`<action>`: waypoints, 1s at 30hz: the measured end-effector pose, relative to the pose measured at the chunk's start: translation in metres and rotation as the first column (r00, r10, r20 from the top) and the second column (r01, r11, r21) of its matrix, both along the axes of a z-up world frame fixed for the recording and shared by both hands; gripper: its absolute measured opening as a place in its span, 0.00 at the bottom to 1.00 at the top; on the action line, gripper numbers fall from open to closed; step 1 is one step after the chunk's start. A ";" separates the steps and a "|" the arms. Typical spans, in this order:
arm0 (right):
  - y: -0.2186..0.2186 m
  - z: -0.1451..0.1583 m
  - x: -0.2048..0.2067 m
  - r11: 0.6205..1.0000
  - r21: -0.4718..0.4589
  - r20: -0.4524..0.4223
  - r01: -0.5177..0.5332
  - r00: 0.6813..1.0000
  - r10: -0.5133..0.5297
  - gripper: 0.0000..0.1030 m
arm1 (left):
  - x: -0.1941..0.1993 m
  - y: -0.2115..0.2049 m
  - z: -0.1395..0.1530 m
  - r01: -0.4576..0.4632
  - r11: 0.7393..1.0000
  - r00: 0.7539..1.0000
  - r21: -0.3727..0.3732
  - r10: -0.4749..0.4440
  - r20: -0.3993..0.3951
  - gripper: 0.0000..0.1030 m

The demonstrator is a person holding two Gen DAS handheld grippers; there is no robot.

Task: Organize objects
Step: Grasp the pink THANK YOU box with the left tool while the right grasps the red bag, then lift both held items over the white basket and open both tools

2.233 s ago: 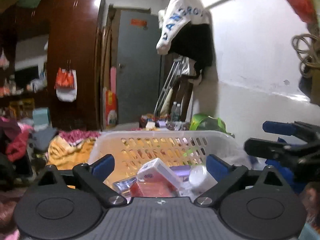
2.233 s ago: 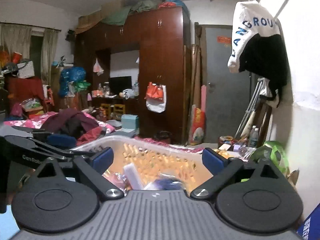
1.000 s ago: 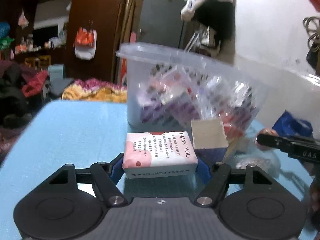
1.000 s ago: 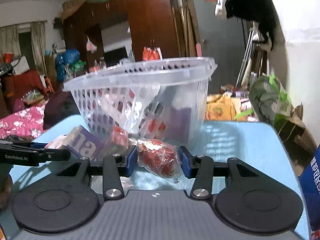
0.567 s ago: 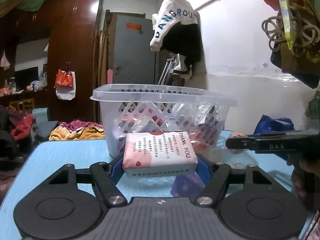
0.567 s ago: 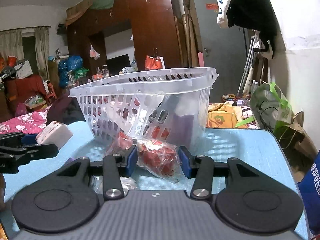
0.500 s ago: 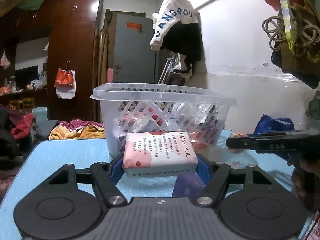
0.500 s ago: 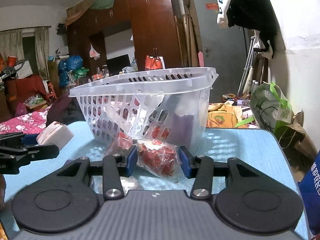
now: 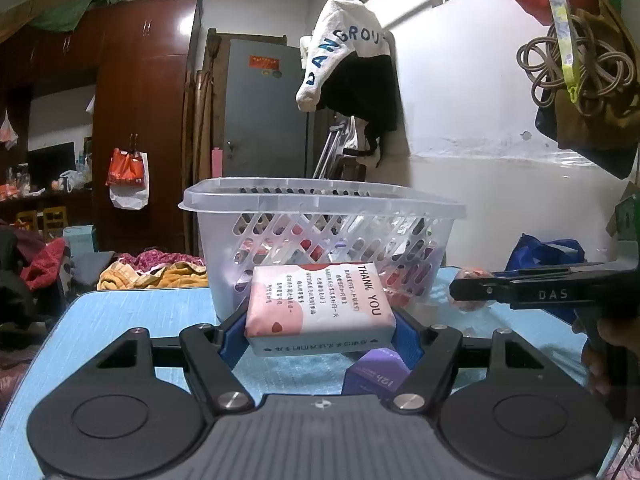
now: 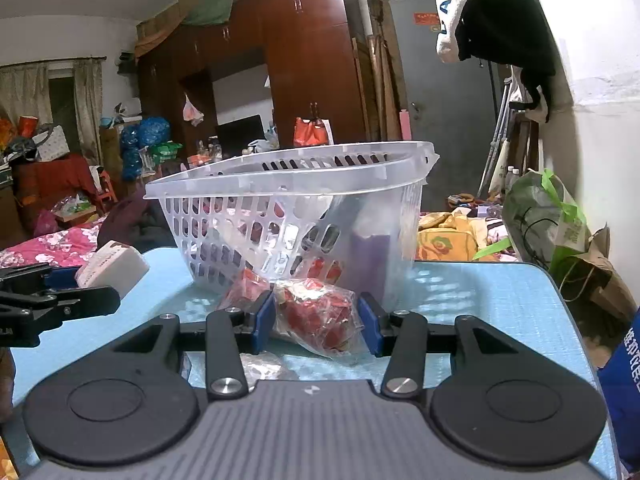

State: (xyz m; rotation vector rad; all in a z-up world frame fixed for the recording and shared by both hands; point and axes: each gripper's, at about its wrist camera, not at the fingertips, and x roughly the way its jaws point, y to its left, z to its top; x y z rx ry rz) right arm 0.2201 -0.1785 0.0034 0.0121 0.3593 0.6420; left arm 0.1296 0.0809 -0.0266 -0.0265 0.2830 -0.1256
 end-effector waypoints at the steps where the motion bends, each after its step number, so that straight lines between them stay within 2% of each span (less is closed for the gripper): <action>1: 0.000 0.000 0.000 1.000 0.002 0.000 -0.001 1.000 0.001 0.47 | 0.000 -0.001 0.000 -0.001 1.000 1.000 0.001 0.001 0.000 0.73; 23: -0.004 0.000 -0.005 1.000 0.028 0.011 -0.006 1.000 0.006 0.47 | -0.005 0.002 0.002 -0.015 1.000 0.999 -0.006 0.015 0.033 0.73; 26: -0.008 0.004 -0.015 0.998 0.059 0.073 -0.015 0.997 0.011 0.47 | -0.012 0.004 0.004 -0.030 0.999 0.996 -0.014 0.031 0.079 0.73; 30: -0.011 0.012 -0.029 0.993 0.108 0.089 -0.056 0.995 0.046 0.47 | -0.022 -0.001 0.010 -0.046 0.999 0.990 -0.001 0.046 0.136 0.73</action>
